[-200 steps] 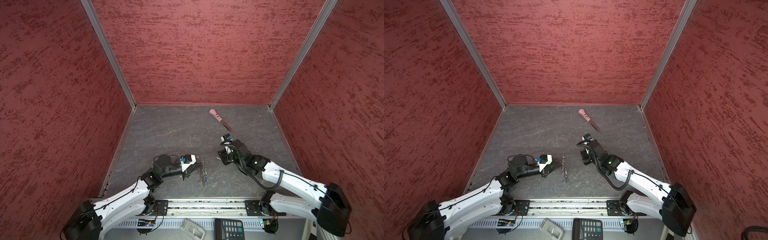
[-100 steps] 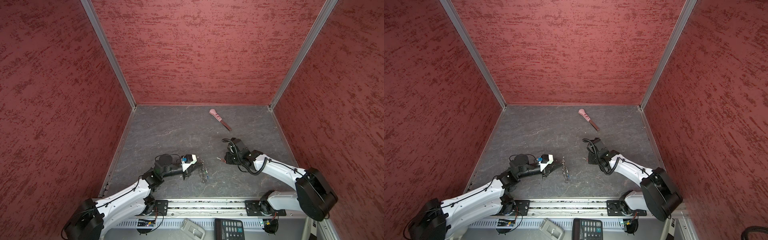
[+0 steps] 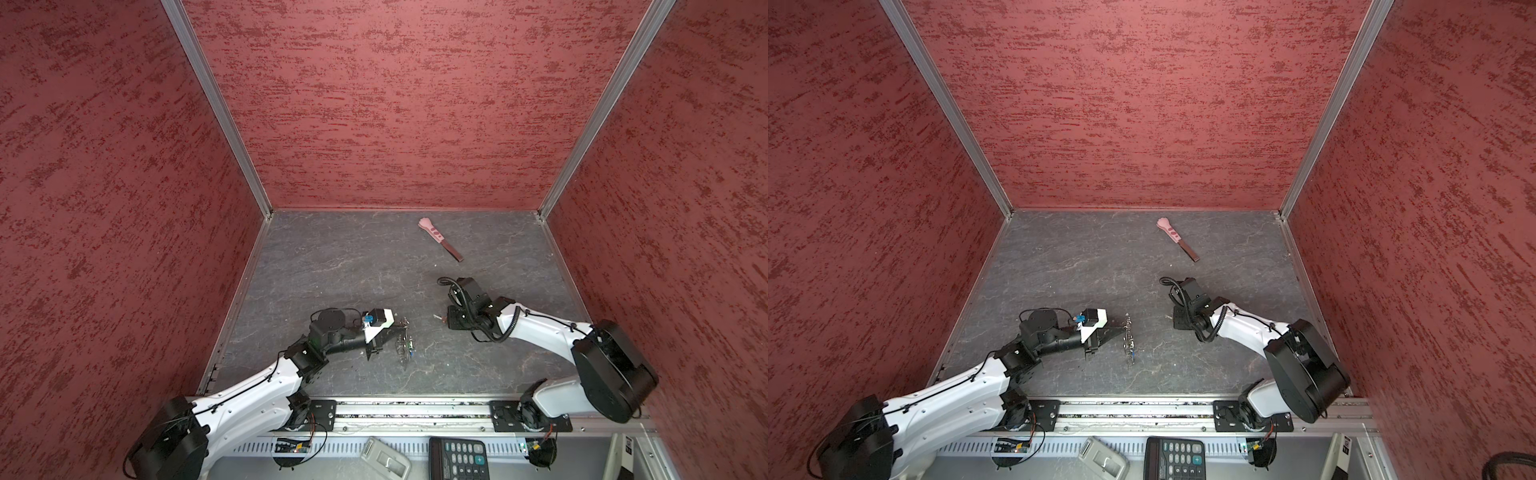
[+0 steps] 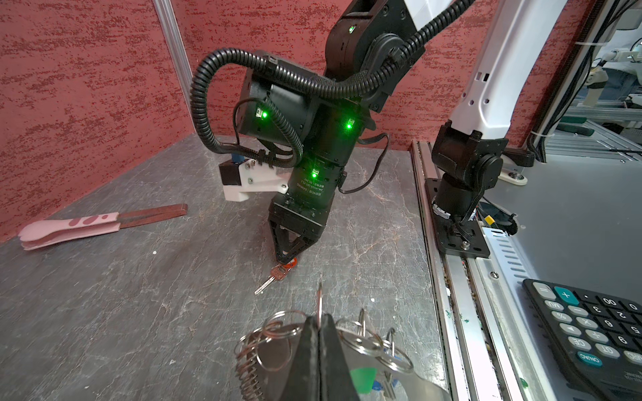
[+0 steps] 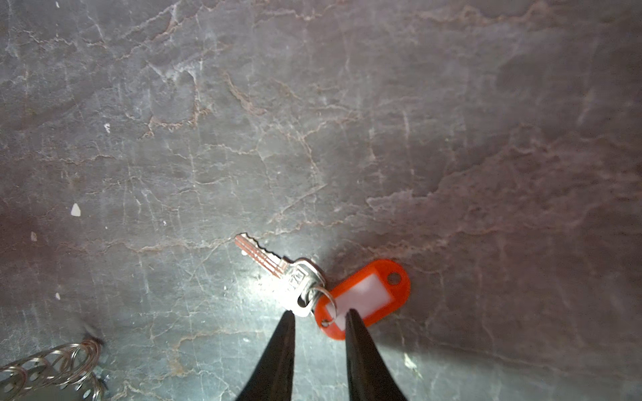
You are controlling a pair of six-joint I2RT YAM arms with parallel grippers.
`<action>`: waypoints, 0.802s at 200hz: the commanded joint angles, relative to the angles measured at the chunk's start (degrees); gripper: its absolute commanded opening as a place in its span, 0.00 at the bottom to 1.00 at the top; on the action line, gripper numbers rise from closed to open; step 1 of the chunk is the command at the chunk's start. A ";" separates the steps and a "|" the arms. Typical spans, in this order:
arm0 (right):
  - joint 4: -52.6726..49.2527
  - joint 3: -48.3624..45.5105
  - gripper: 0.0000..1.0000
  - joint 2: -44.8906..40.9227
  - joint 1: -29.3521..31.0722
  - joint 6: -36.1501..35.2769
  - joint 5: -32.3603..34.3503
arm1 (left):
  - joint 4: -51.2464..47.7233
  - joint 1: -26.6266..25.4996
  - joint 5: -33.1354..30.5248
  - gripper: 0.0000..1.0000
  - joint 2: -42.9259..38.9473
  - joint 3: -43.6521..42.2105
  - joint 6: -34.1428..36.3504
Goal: Put the keys on the keyring
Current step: 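Release the ring and move the right gripper over the red-tag key, then lower the open right gripper onto the red-tag key's small ring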
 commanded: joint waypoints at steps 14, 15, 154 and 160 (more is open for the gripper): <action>0.16 2.45 0.26 2.42 -0.23 0.31 0.60 | 2.10 -0.28 0.20 0.00 -0.31 -0.10 0.54; 0.18 2.44 0.26 2.45 -0.23 0.26 0.61 | 2.11 -0.30 0.17 0.00 -0.29 -0.10 0.54; -0.73 3.65 0.06 2.27 -0.05 -1.16 1.02 | 1.75 -0.28 -0.58 0.00 -0.61 -0.12 0.54; -0.61 3.65 0.05 2.00 -0.05 -1.21 0.80 | 1.76 -0.30 -0.57 0.00 -0.48 -0.11 0.54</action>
